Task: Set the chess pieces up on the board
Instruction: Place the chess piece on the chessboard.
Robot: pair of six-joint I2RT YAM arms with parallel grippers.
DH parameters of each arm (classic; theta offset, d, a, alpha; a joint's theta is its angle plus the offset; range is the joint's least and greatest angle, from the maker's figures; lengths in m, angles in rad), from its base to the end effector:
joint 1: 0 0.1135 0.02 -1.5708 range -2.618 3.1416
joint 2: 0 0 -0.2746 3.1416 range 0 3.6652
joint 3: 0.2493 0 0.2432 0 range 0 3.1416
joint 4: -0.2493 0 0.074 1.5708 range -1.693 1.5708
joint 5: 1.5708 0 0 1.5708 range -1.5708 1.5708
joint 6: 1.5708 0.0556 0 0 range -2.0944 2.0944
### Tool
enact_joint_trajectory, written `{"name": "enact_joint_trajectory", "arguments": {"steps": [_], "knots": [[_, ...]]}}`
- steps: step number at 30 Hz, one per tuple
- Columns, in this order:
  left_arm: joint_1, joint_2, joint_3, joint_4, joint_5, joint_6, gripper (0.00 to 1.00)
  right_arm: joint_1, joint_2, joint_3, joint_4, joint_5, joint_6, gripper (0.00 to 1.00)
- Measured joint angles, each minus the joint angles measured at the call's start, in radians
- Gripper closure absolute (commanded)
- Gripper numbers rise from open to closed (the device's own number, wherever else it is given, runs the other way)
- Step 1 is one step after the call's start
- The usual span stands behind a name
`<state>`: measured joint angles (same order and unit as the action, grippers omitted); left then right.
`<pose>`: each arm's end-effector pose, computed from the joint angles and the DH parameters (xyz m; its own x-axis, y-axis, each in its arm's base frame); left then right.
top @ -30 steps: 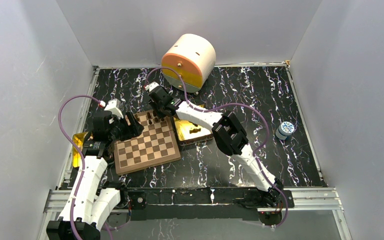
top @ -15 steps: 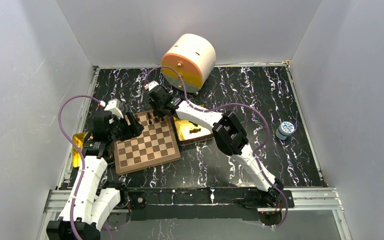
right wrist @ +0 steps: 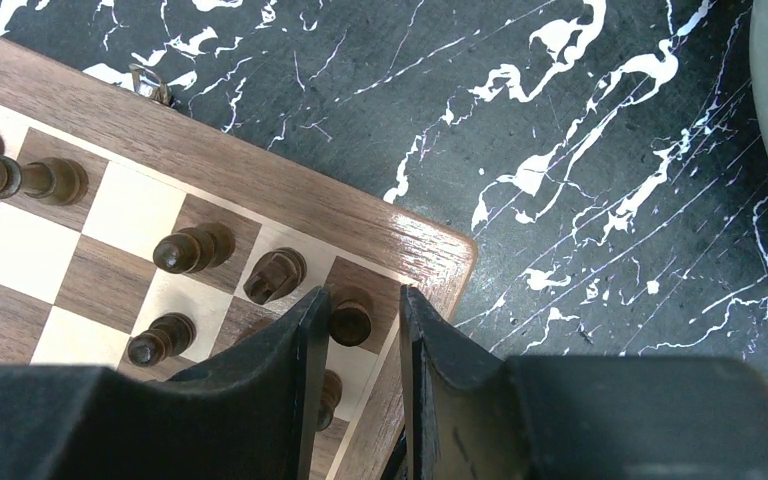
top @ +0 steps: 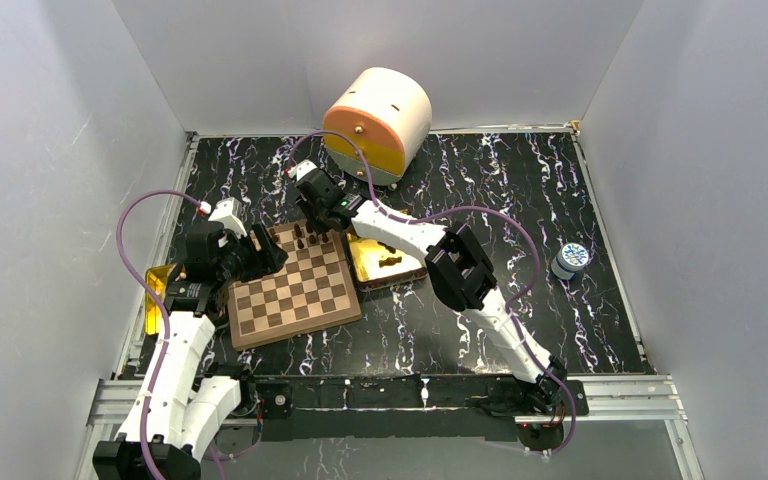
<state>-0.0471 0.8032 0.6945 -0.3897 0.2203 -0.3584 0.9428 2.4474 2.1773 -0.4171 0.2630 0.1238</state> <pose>0.1820 -0.0207 0.2839 -0.5305 -0.3177 -0.7859 0.0551 0.9122 -0.4059 0.3483 0.4551 0.2031 -0.4518 -0.4193 -0.7875 -0.6122 0.7878 -0.0682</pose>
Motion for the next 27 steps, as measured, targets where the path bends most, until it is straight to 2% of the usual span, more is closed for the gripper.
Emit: {"name": "enact_joint_trajectory", "arguments": {"steps": [14,27], "knots": [[0.000,0.024,0.001,0.000,0.001,0.000,0.34,0.000,-0.037,0.010,-0.029,-0.023,0.007,0.55],[0.000,0.105,0.054,-0.020,0.037,0.011,0.35,-0.005,-0.444,-0.383,-0.004,0.012,0.028,0.59]]}}
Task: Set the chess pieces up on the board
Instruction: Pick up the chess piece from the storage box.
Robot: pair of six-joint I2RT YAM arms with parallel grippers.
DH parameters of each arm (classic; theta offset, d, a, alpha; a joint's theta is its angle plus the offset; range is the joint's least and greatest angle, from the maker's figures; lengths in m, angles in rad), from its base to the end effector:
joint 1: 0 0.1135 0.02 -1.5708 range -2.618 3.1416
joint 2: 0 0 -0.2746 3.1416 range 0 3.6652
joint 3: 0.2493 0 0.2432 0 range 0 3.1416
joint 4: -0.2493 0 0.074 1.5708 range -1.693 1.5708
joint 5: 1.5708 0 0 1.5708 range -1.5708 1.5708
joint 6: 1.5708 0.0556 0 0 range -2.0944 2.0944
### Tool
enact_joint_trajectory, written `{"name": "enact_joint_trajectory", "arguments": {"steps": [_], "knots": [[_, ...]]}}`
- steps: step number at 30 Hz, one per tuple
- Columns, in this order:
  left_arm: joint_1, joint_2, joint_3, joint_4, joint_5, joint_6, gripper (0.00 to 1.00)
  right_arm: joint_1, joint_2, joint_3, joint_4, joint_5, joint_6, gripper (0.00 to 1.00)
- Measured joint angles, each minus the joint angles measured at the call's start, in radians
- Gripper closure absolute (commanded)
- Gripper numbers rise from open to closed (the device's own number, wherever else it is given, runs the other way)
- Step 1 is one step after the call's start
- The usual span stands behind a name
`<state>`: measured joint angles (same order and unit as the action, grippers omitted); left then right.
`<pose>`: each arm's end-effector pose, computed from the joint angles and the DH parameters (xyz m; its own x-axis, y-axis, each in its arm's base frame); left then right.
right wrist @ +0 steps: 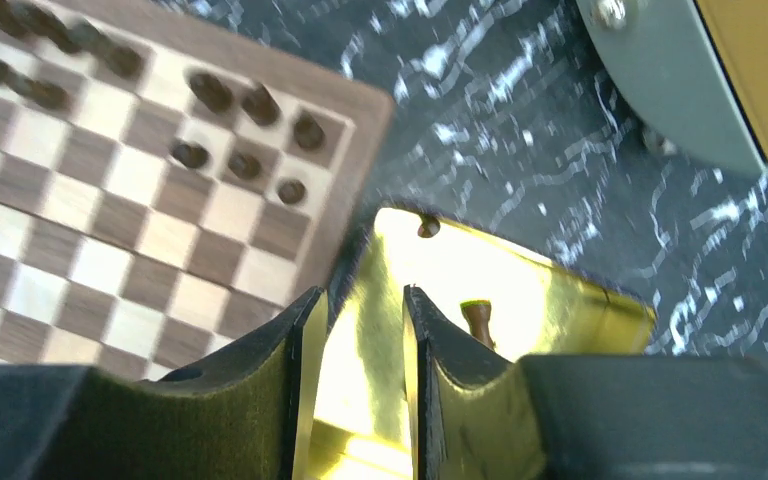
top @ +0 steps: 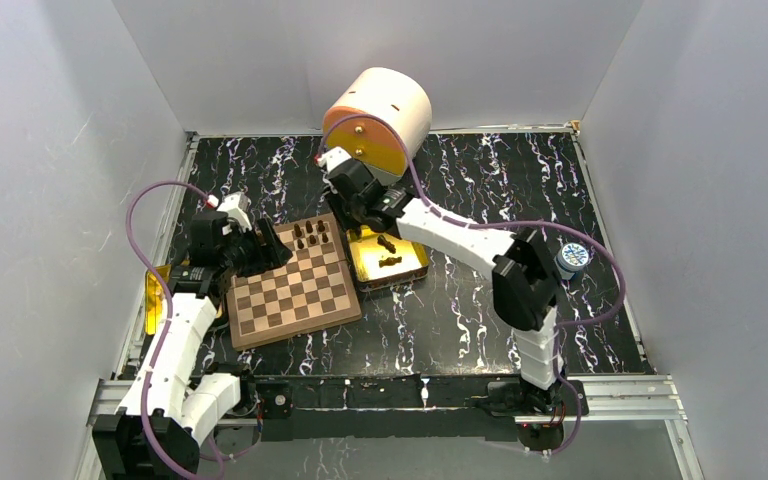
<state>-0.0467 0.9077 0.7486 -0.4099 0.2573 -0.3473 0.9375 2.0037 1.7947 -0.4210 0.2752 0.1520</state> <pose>0.1999 -0.0235 0.2830 -0.5943 -0.3017 -0.7455 0.0606 0.9075 -0.4156 0.2970 0.3790 0.2974 -0.4424 -0.3564 -0.8230 -0.5856 0.8098 -0.0359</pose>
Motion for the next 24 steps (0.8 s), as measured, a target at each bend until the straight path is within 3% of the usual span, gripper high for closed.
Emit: {"name": "enact_joint_trajectory", "arguments": {"steps": [11,24], "knots": [[0.000,0.023,0.006,-0.040,0.048,-0.002,0.36,-0.106,-0.117,-0.367,0.082,-0.042,-0.001,0.62],[0.000,-0.001,0.006,-0.048,0.050,-0.013,0.35,-0.117,-0.045,-0.392,0.349,-0.098,0.035,0.60]]}}
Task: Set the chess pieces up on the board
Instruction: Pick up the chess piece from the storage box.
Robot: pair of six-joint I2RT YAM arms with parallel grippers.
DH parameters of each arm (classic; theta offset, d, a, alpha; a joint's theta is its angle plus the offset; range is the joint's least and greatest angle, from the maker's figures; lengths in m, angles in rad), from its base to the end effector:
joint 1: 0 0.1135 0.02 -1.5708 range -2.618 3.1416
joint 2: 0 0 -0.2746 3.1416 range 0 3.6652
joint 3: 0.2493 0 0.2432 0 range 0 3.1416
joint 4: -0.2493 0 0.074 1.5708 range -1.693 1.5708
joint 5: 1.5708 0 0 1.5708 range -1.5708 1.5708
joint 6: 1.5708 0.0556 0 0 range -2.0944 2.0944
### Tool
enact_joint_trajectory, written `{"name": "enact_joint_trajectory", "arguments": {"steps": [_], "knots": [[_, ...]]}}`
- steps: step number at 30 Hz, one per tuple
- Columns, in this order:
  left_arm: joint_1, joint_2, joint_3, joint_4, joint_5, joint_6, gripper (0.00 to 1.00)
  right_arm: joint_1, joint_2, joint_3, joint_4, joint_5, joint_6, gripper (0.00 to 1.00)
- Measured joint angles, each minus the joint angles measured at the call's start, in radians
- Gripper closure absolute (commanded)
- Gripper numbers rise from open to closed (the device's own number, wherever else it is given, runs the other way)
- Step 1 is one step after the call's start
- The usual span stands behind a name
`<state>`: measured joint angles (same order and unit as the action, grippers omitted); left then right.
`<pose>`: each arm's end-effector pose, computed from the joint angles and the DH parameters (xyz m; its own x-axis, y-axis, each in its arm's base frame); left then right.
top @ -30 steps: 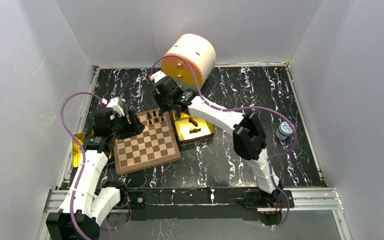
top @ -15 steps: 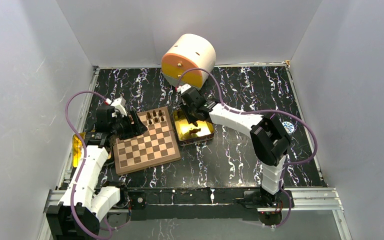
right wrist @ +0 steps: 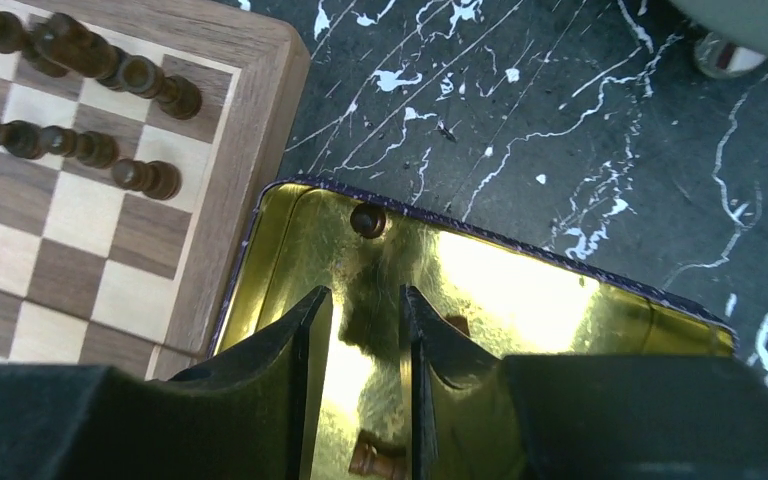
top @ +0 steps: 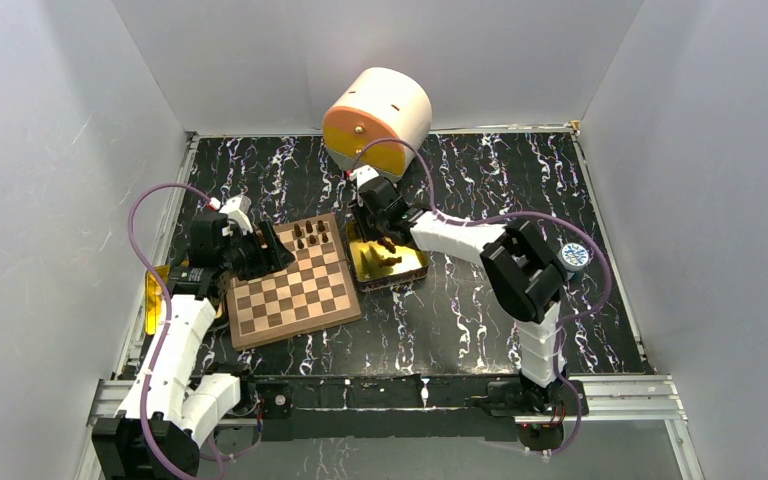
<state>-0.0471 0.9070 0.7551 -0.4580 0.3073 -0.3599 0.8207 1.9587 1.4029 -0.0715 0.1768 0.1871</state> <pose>0.1960 -0.0261 0.2807 -0.6385 -0.3059 -0.7062 0.0723 0.8897 -0.4508 0.3207 0.3298 0.2188 -0.5091 -0.2777 -0.8147 -0.5378 0.8416 0.0492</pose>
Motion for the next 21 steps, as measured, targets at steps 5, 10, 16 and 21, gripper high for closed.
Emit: {"name": "enact_joint_trajectory", "arguments": {"steps": [5,10,16,21], "knots": [[0.000,-0.011,0.000,0.000,0.000,0.000,0.35,0.000,0.076,0.024,0.026,-0.002,0.016,0.59],[0.000,-0.015,0.000,0.000,-0.001,0.000,0.35,0.004,0.109,0.038,0.055,-0.004,0.025,0.60],[0.000,-0.015,0.000,-0.003,-0.001,0.001,0.35,0.006,0.126,0.058,0.077,0.006,0.027,0.60],[0.000,-0.015,0.000,-0.013,-0.001,0.001,0.34,0.006,0.136,0.078,0.082,0.013,0.028,0.60]]}}
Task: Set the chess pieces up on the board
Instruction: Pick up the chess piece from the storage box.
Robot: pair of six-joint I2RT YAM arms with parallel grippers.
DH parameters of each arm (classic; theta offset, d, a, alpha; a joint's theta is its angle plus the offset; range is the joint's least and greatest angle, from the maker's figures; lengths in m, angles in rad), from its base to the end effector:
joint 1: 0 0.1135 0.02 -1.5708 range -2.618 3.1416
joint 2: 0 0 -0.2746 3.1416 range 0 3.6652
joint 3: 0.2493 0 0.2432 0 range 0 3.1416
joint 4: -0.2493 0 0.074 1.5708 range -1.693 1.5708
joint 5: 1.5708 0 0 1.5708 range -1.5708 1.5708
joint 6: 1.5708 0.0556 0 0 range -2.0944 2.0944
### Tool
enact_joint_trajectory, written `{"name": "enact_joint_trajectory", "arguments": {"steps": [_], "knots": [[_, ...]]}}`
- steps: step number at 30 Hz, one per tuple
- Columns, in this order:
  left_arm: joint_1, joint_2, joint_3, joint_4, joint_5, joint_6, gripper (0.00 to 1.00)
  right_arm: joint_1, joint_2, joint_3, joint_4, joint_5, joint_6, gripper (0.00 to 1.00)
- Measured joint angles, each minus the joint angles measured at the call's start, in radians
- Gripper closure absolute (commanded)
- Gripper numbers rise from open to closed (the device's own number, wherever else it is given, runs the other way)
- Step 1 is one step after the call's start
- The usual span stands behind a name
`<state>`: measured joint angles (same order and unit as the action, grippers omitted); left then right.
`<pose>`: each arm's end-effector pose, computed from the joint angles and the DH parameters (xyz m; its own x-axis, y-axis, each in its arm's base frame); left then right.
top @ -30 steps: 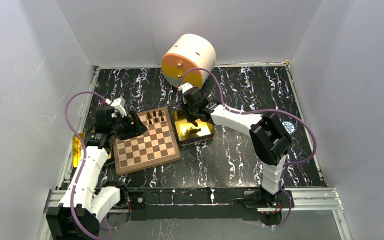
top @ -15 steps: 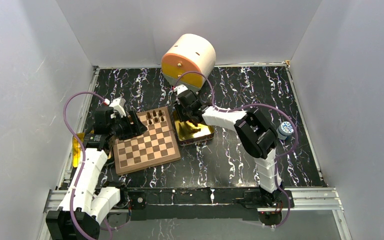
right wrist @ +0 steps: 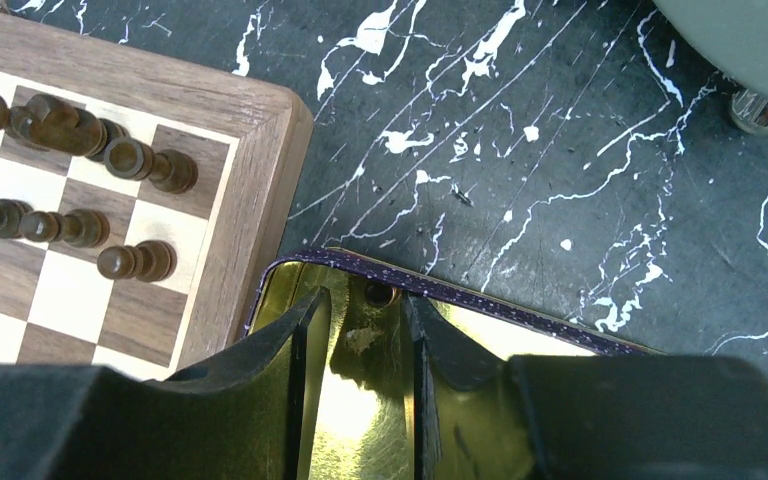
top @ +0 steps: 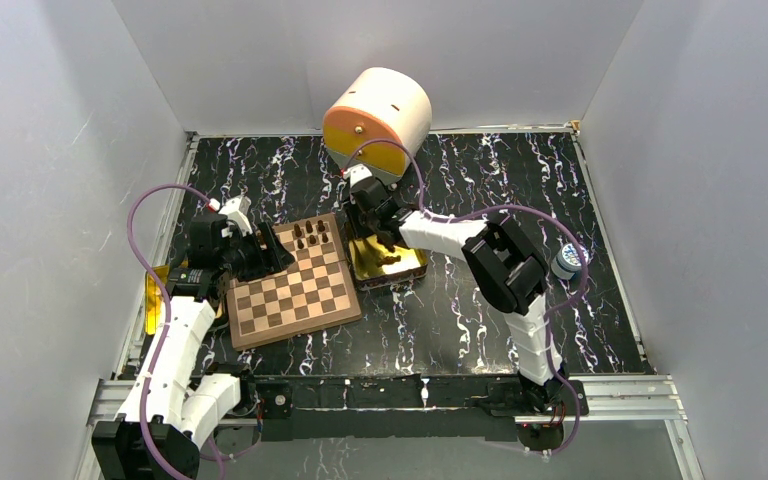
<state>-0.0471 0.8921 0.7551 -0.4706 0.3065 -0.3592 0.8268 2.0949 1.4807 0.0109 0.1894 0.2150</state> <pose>0.1926 -0.0259 0.2820 -0.6366 -0.3055 -0.7081 0.0732 0.8901 -0.4499 0.3399 0.3538 0.1915 -0.5072 -0.2416 -0.8273 -0.5214 0.8503 0.0713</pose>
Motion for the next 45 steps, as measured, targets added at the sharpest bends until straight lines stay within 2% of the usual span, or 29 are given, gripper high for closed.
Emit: {"name": "enact_joint_trajectory", "arguments": {"steps": [10,26,37,45], "knots": [[0.000,0.000,0.000,-0.002,0.000,0.000,0.34,0.005,0.044,0.027,-0.002,0.034,0.003,0.62],[0.000,0.000,0.007,-0.002,-0.001,0.000,0.34,0.008,0.052,0.036,-0.003,0.058,0.003,0.82],[0.000,0.000,0.007,-0.002,-0.003,0.000,0.34,0.021,0.029,0.005,0.008,0.054,-0.039,0.83],[0.000,0.000,0.010,-0.002,-0.007,-0.008,0.34,0.025,0.013,0.051,-0.132,0.059,-0.035,0.83]]}}
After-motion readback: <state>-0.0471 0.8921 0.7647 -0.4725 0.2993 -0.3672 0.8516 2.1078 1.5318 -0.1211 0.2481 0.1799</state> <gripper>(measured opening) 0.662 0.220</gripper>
